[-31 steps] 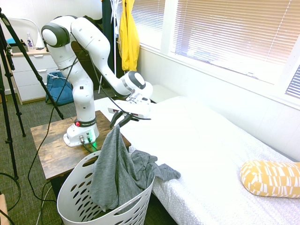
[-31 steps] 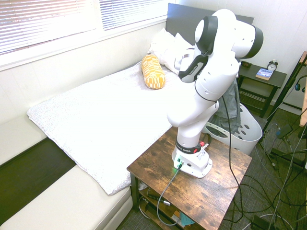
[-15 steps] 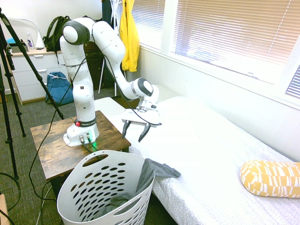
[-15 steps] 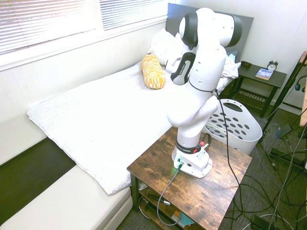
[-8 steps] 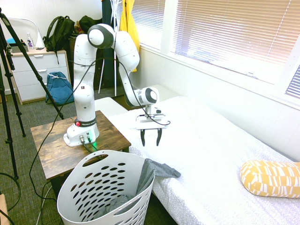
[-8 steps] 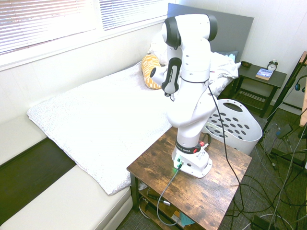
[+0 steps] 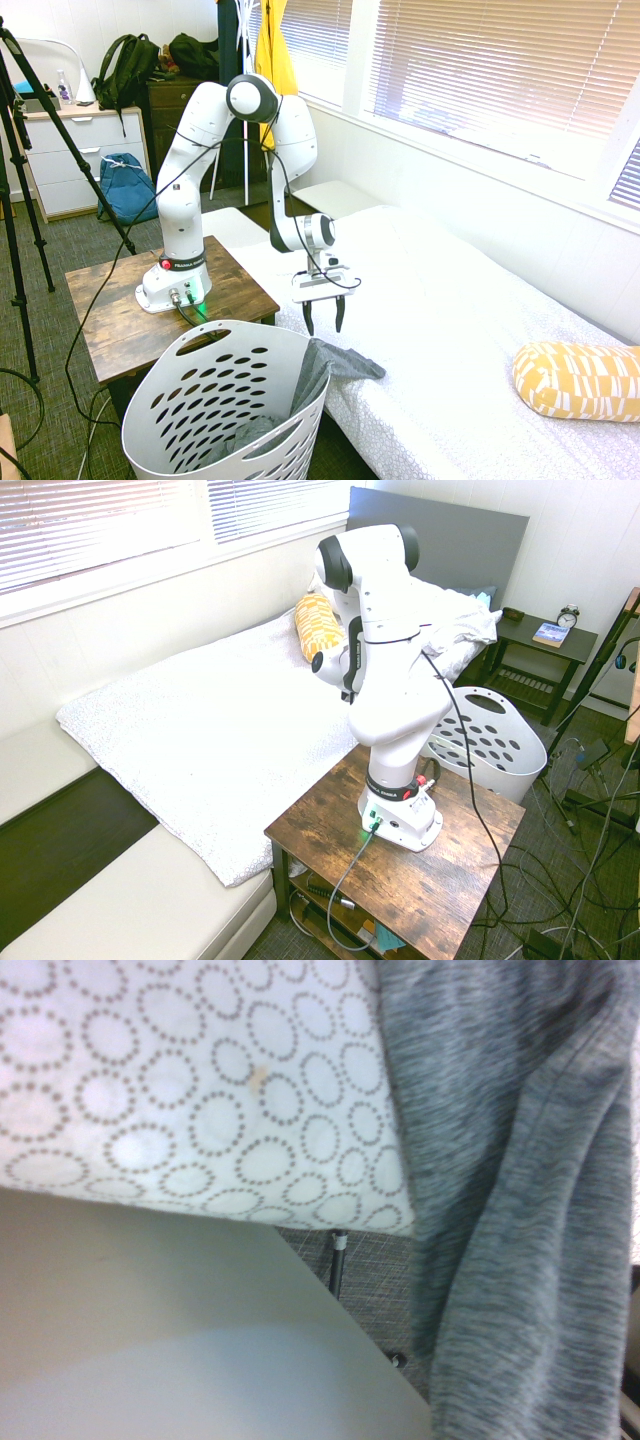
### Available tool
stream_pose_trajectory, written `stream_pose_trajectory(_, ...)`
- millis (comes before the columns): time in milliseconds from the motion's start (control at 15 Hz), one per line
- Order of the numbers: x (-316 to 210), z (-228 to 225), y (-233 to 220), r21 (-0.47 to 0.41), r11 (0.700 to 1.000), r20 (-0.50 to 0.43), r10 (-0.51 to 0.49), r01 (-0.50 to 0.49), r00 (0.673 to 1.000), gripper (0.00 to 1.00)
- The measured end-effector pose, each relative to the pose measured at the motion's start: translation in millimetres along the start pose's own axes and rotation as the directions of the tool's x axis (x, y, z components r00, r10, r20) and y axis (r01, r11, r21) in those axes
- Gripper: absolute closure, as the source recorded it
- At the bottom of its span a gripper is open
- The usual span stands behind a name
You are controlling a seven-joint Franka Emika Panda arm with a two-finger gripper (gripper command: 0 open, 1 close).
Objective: Put my clothes in the laundry bag
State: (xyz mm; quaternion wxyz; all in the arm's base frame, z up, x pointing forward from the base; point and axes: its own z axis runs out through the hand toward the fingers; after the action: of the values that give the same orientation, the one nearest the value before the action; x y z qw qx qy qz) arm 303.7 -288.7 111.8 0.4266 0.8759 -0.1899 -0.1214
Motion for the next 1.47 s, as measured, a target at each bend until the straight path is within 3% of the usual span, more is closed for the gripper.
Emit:
stream_pose_trajectory(400,12,35,4,-0.122,0.987,-0.093,0.099,-0.11,0.991,0.0)
stream_pose_trajectory(600,8,59,5,-0.16,0.976,-0.079,0.138,-0.149,0.987,0.0)
stream_pose_trajectory(667,7,64,3,-0.16,0.976,-0.074,0.14,-0.15,0.987,1.0)
stream_pose_trajectory(1467,8,89,-28,-0.175,0.973,-0.064,0.142,-0.151,0.988,1.0)
